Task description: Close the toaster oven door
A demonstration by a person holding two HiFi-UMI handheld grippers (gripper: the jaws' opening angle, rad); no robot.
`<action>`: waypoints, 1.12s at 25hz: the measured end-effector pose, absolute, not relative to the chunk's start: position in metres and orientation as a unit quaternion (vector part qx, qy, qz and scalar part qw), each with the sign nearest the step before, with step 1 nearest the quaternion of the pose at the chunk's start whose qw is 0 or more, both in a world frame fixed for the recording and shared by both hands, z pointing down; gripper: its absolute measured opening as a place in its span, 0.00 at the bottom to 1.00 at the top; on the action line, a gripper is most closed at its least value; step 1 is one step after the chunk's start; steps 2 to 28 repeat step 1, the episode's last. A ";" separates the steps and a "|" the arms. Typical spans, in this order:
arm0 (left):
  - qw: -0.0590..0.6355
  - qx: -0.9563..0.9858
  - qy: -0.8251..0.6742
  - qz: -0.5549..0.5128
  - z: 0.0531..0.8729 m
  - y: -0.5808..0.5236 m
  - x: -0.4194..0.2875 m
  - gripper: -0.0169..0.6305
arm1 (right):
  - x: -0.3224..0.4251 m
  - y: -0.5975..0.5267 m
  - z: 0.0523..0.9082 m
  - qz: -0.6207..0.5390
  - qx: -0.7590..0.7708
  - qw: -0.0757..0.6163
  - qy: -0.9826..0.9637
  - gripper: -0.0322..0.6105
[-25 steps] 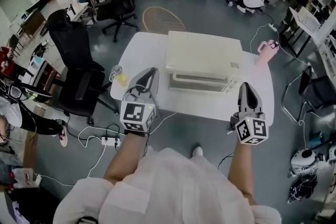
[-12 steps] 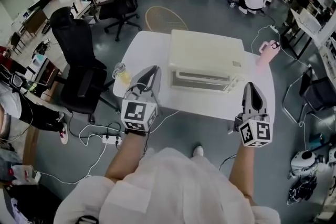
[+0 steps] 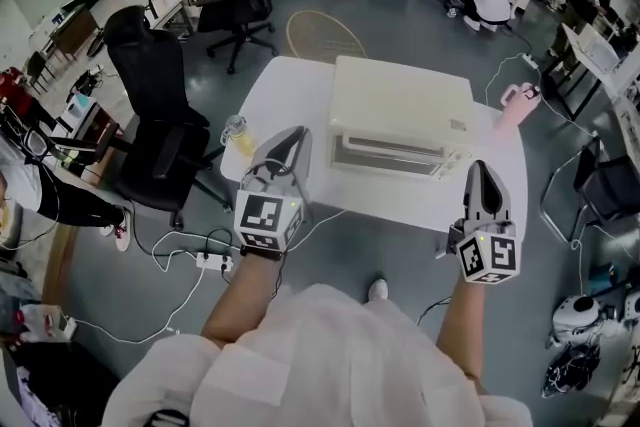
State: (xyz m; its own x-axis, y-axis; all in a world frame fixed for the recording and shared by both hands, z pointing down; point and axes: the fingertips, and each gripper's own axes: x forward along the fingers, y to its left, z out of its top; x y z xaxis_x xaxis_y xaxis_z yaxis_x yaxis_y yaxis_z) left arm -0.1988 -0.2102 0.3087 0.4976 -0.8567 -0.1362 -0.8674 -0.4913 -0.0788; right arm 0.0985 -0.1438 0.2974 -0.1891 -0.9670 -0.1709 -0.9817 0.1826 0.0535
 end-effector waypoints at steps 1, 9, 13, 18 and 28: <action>0.069 -0.863 0.500 0.039 0.309 -0.210 -0.199 0.06 | 0.098 -0.144 0.297 0.075 -0.634 0.048 0.768 0.05; 0.069 -0.863 0.500 0.039 0.309 -0.210 -0.199 0.06 | 0.098 -0.144 0.297 0.075 -0.634 0.048 0.768 0.05; 0.069 -0.863 0.500 0.039 0.309 -0.210 -0.199 0.06 | 0.098 -0.144 0.297 0.075 -0.634 0.048 0.768 0.05; 0.069 -0.863 0.500 0.039 0.309 -0.210 -0.199 0.06 | 0.098 -0.144 0.297 0.075 -0.634 0.048 0.768 0.05; 0.069 -0.863 0.500 0.039 0.309 -0.210 -0.199 0.06 | 0.098 -0.144 0.297 0.075 -0.634 0.048 0.768 0.05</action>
